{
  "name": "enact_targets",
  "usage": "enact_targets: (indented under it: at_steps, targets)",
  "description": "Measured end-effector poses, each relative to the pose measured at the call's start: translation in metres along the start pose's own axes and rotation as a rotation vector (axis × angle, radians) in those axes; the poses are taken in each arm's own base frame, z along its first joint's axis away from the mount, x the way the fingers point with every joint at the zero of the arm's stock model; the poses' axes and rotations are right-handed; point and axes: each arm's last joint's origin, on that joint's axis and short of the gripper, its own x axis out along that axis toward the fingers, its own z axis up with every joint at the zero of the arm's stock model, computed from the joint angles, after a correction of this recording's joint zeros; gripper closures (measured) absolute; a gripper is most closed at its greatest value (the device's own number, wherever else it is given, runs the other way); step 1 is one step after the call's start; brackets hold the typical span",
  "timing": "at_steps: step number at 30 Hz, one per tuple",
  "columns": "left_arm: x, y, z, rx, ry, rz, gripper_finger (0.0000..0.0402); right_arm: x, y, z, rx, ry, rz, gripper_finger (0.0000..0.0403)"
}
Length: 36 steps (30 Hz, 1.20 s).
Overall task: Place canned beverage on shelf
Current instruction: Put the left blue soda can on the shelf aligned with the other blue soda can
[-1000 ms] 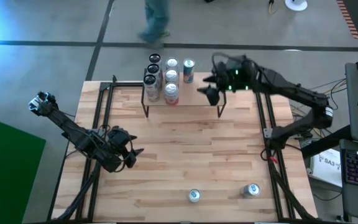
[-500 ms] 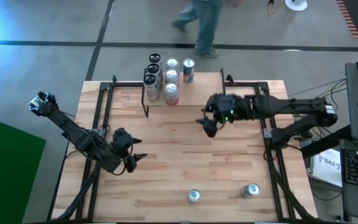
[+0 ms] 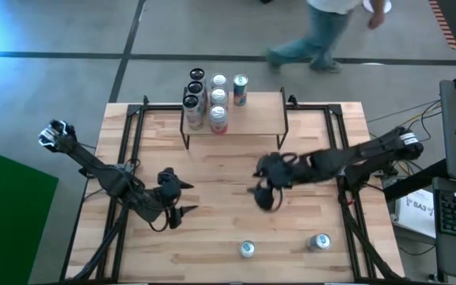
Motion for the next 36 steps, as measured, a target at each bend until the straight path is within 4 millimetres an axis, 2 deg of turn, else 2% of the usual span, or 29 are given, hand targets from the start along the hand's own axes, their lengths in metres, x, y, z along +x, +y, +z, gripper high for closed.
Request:
enact_targets:
  at_steps: [7,9,15,19,23,28,32,36]
  targets:
    - [0.010,-0.009,0.003,0.005,-0.036,-0.035,0.0090,0.042,0.036,-0.033,-0.080,0.079,0.058,0.0126]
    - [0.011,-0.010,0.002,0.000,-0.034,-0.042,0.0090,0.049,0.048,-0.040,-0.108,0.109,0.071,0.0126]
    - [0.012,-0.014,0.003,-0.009,-0.025,-0.099,0.0090,0.049,0.082,-0.049,-0.184,0.174,0.196,0.0126]
    - [0.012,-0.014,0.003,0.008,-0.023,-0.103,0.0090,0.049,0.100,-0.065,-0.292,0.209,0.249,0.0126]
    - [0.012,-0.015,0.004,0.016,-0.020,-0.119,0.0090,0.055,0.110,-0.079,-0.346,0.252,0.277,0.0119]
    - [0.012,-0.016,0.003,0.037,-0.005,-0.148,0.0090,0.057,0.122,-0.086,-0.382,0.255,0.294,0.0080]
    - [0.011,-0.017,0.003,0.040,0.012,-0.175,0.0090,0.062,0.125,-0.091,-0.395,0.268,0.289,0.0043]
    - [0.011,-0.017,0.002,0.042,0.025,-0.191,0.0090,0.072,0.125,-0.099,-0.418,0.295,0.265,0.0034]
